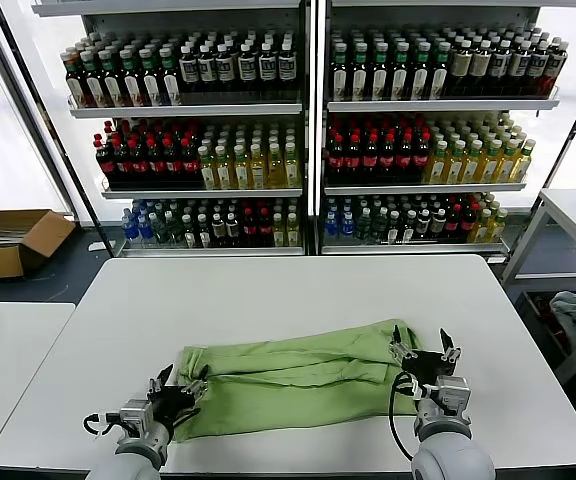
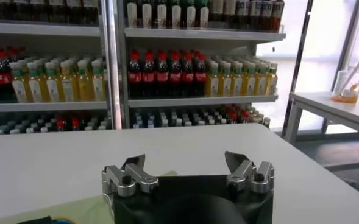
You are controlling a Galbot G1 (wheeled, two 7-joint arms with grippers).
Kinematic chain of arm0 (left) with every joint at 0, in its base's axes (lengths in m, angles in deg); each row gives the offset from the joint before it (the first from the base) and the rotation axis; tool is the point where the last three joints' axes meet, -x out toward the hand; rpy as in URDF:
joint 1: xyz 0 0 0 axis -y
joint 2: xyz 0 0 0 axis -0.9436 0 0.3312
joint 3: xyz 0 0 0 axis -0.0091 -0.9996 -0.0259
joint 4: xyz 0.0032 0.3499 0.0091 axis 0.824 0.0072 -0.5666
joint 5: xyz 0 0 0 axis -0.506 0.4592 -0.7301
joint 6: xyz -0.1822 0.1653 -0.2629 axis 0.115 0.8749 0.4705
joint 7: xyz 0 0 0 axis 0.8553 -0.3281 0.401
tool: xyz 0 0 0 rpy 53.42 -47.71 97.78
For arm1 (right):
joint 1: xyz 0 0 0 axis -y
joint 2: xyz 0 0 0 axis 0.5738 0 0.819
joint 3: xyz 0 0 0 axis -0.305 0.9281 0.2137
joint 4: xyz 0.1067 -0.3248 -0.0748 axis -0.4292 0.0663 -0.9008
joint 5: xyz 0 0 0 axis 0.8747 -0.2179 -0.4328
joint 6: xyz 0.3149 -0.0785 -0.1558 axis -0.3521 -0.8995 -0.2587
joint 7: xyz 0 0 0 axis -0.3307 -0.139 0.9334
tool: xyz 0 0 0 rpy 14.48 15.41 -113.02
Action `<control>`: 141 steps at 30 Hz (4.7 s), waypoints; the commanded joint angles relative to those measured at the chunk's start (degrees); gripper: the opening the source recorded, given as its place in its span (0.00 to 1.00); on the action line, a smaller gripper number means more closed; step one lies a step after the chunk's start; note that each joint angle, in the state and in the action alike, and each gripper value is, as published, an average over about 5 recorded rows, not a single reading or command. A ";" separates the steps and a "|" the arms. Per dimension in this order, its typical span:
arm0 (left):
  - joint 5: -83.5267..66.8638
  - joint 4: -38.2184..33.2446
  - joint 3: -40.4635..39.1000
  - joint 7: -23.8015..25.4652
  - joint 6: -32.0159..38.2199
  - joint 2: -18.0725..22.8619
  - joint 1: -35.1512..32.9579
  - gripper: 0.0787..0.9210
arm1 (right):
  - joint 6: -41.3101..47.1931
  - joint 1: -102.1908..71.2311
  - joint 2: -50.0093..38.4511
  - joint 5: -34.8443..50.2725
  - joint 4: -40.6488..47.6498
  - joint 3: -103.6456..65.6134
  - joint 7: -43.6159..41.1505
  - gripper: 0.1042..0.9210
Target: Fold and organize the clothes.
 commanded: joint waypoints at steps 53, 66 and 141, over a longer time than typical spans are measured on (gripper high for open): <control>-6.02 5.73 20.64 3.93 2.79 -25.05 3.19 0.02 | 0.50 0.61 0.02 1.05 -1.99 -0.71 0.66 0.88; -4.17 -5.04 -2.44 -1.35 -1.73 -9.68 5.98 0.02 | 0.04 -3.46 0.35 1.25 -4.10 -2.96 0.61 0.88; -10.08 9.92 6.77 0.57 7.29 -16.23 9.23 0.88 | -0.41 -0.58 -0.50 2.18 0.31 -1.48 1.99 0.88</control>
